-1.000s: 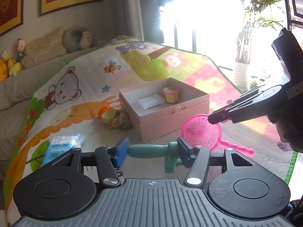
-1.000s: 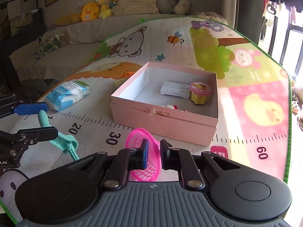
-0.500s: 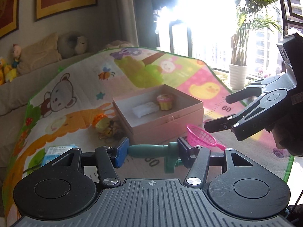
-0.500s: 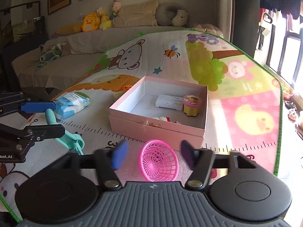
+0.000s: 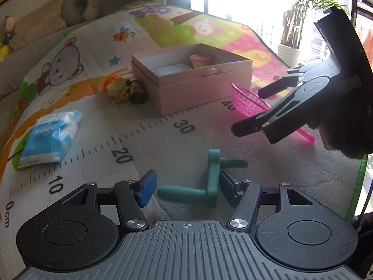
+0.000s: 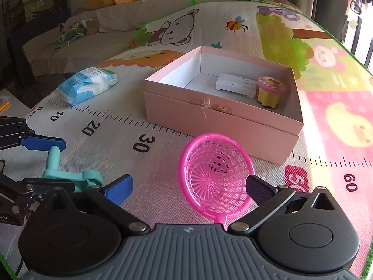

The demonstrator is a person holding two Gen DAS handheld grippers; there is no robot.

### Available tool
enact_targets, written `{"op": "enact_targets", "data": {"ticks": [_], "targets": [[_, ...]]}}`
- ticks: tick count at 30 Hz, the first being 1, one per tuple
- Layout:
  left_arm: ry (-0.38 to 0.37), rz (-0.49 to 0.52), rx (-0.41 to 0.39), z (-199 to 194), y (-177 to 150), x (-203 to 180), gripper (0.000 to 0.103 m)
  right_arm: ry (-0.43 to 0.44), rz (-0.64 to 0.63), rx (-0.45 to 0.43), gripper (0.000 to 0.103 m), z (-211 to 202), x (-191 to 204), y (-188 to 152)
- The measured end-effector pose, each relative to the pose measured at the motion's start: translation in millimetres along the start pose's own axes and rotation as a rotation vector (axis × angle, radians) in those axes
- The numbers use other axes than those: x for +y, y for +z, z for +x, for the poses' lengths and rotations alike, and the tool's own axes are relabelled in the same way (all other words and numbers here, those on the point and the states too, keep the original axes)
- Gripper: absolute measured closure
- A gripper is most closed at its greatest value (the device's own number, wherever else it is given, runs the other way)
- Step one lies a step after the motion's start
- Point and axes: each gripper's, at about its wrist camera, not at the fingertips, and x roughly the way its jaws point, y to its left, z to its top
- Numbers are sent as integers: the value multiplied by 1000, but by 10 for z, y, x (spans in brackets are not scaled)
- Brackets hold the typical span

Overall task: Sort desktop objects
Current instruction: 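Lift the pink scoop with the right tool while left tool lifts the teal toy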

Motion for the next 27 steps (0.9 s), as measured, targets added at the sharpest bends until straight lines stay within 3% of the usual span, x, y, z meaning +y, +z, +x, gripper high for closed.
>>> {"op": "enact_targets", "data": {"ticks": [2,4,9,13,20,21,23,27], "targets": [[-10,17,13,-23,-61,2,24,-15,-18,-5,0,8,35,-14],[-26,20,7,-59,-74,-4,20,-20,-30,-8,0,12,54,-20],[-42,19,-24,-3,64,-133,18,-28,-28,-10,0,44,47,-17],[-21,36,-11,176,170,-266,25,-43,-14,-20,0,15,8,-14],[-42,20,6,246,169,-400,27,-72,-31,-53,0,-116,-50,-54],[-37,22,8,253,165,-417,30,-73,-30,-54,0,-116,-57,-55],[-27,21,18,279,161,-420,47,-70,-29,-54,0,-96,-62,-51],[-25,7,15,265,169,-389,54,-48,-28,-45,0,-12,-47,-14]]}}
